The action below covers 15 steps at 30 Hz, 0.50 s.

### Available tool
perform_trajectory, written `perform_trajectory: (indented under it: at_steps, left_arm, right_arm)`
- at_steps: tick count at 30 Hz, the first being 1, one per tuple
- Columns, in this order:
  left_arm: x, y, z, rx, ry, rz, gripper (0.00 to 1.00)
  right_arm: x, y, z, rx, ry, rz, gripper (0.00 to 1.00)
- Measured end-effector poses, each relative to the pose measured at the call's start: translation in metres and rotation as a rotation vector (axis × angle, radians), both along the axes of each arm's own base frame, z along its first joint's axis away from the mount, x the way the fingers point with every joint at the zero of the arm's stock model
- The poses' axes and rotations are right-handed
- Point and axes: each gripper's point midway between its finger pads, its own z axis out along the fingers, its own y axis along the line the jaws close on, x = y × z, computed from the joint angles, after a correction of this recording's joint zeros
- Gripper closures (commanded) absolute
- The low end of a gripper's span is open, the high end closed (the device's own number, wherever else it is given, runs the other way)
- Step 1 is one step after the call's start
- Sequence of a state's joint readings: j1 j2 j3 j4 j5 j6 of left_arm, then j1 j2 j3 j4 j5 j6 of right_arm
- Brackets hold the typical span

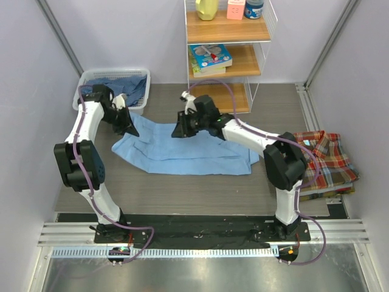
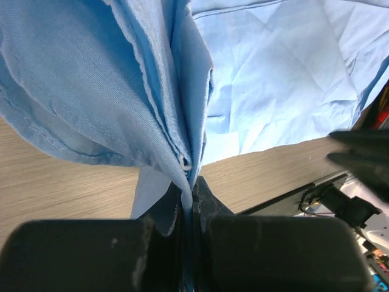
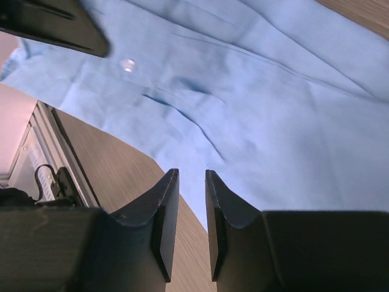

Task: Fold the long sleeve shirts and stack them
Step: Fold the shirt

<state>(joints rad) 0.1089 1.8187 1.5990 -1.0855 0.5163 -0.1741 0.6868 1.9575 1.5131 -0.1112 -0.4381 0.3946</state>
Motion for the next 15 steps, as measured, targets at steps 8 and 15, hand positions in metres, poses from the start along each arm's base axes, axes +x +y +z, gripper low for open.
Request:
perform_trajectory:
  at_steps: [8,15]
  left_arm:
    - [0.000,-0.024,0.005,0.045,-0.011,-0.059,1.00]
    - [-0.003,-0.057,0.002,0.051,0.009,-0.106,1.00]
  right_arm:
    - [0.004,-0.108,-0.081,-0.163,0.233,-0.164,0.71]
    - [-0.022,-0.118,-0.113,-0.251,0.304,-0.127,0.73]
